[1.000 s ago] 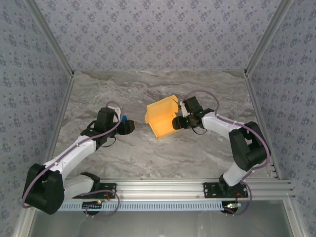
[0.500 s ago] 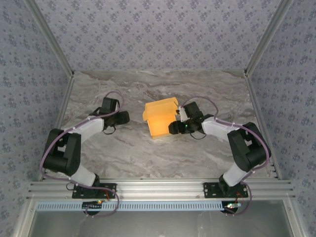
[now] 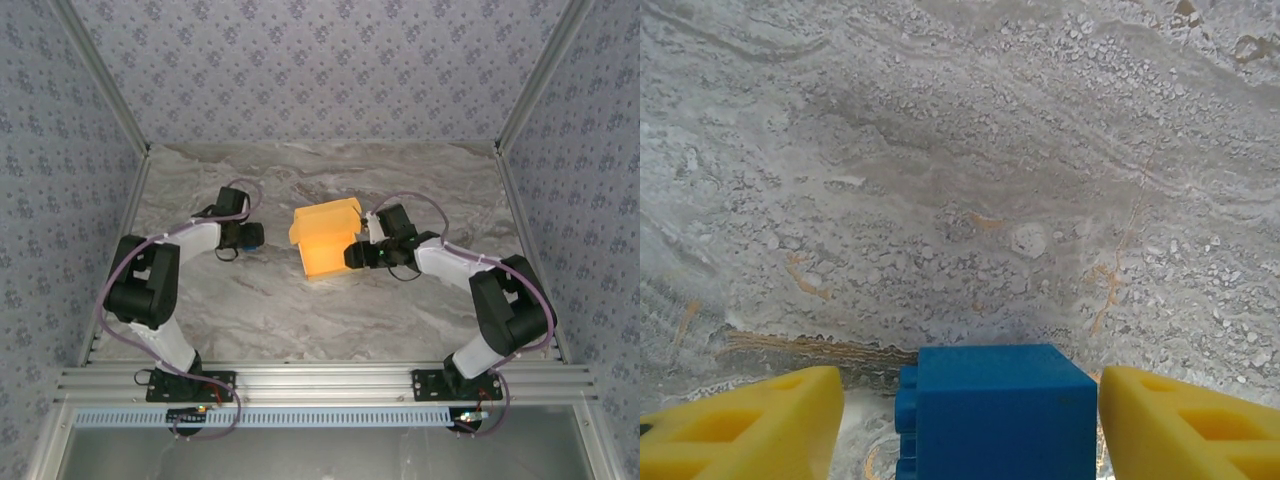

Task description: Fold the paper box

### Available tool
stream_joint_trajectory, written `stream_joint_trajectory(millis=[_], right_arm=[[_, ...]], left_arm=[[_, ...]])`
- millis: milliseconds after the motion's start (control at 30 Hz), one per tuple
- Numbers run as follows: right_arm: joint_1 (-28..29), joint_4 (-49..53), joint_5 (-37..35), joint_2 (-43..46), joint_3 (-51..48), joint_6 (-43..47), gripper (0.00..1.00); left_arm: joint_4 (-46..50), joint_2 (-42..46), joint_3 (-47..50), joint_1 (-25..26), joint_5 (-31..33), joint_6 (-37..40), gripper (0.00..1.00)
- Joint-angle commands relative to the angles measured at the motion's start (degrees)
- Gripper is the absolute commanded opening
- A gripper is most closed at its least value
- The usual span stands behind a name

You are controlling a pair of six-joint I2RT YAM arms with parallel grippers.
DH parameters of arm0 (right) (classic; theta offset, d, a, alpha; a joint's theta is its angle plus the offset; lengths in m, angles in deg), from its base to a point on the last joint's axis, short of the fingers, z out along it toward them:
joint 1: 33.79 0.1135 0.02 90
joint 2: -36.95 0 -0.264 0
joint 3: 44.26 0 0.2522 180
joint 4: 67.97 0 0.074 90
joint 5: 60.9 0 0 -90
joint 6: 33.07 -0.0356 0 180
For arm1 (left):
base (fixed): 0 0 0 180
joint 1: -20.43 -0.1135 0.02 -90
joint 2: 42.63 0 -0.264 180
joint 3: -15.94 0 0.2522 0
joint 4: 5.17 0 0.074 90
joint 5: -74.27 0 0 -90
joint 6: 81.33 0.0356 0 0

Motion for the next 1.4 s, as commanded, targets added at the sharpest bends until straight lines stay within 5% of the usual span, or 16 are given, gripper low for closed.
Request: stream_joint_trajectory(millis=[0, 367, 567, 800, 1000, 1367], right_arm=[[-0.5, 1.1, 0.3, 1.2, -0.5, 0.8, 0.64], [-2.0, 3.0, -0.2, 2.9, -0.3, 1.6, 0.64], [-3.7, 5.8, -1.3, 6.2, 0.4, 2.5, 0.65], [-6.7, 7.7, -4.3, 8.9, -0.1, 3.1, 0.66], [-5.4, 0.9, 2.4, 5.2, -1.7, 1.0, 0.65], [-0.9, -9.3, 4.7, 0.5, -4.5, -5.7, 0.62]], left_arm=[[2.2, -1.9, -2.7, 0.2, -0.4, 1.8, 0.64], [3.4, -1.4, -2.9, 0.6, -1.4, 2.2, 0.51], [4.3, 7.8, 1.6, 2.7, 3.2, 0.7, 0.47], [10.0, 25.7, 9.1, 20.2, 11.8, -9.6, 0.46], [10.3, 25.8, 6.4, 35.1, 16.2, -17.6, 0.45], [6.2, 14.2, -1.0, 37.6, 18.0, -16.4, 0.45]])
